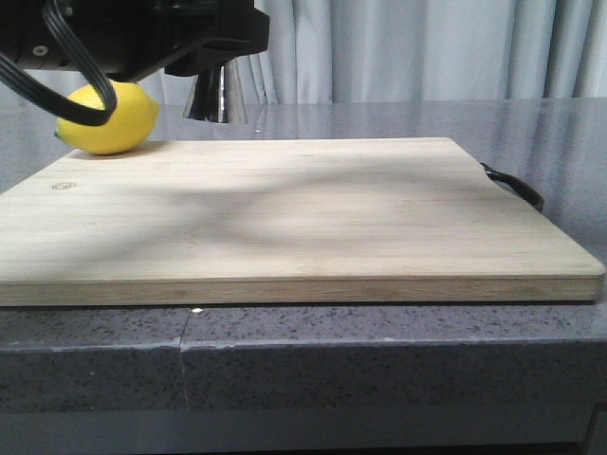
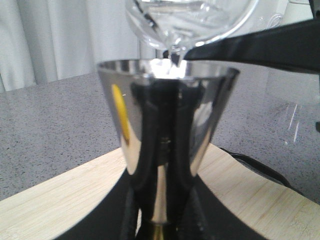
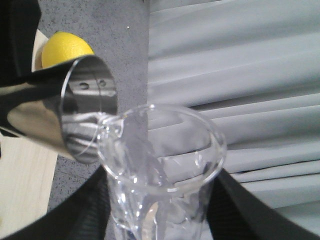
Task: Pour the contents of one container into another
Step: 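Tilt the beaker with the right gripper, pouring liquid into the jigger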
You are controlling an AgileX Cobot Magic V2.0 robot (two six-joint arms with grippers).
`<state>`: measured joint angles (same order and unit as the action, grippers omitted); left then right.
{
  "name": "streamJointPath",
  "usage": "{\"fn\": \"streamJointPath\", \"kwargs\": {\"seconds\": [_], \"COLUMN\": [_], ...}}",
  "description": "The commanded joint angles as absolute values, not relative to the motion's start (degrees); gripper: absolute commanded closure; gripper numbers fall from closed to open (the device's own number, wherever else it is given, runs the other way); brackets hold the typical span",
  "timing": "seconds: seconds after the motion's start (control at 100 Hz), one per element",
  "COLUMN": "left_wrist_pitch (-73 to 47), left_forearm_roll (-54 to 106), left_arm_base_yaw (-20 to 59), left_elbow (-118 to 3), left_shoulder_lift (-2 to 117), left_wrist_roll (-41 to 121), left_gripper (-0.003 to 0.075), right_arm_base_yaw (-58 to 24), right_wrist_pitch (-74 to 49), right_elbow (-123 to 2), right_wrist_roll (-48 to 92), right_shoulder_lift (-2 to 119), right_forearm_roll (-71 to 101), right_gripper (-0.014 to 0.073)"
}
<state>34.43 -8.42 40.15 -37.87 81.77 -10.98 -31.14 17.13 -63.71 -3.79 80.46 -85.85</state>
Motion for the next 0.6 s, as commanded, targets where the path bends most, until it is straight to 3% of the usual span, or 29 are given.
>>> {"fn": "streamJointPath", "kwargs": {"seconds": [0.0,0.59], "left_wrist_pitch": [39.61,39.2], "left_forearm_roll": [-8.16,-8.5], "left_arm_base_yaw": [40.52,40.52], "left_elbow": [-39.46,-39.46], "left_shoulder_lift": [80.27,80.27], "left_wrist_roll": [-11.36,-11.36], "left_gripper": [0.0739,0.074], "right_arm_base_yaw": [-31.12,-31.12], "right_wrist_pitch": [17.16,16.03], "right_elbow": [-65.93,-65.93], "right_wrist_roll": [-3.59,-3.59], "right_shoulder_lift": [78.26,78.26], "right_forearm_roll": [-85.94,-88.3], "right_gripper": [0.0316,0.0316]}}
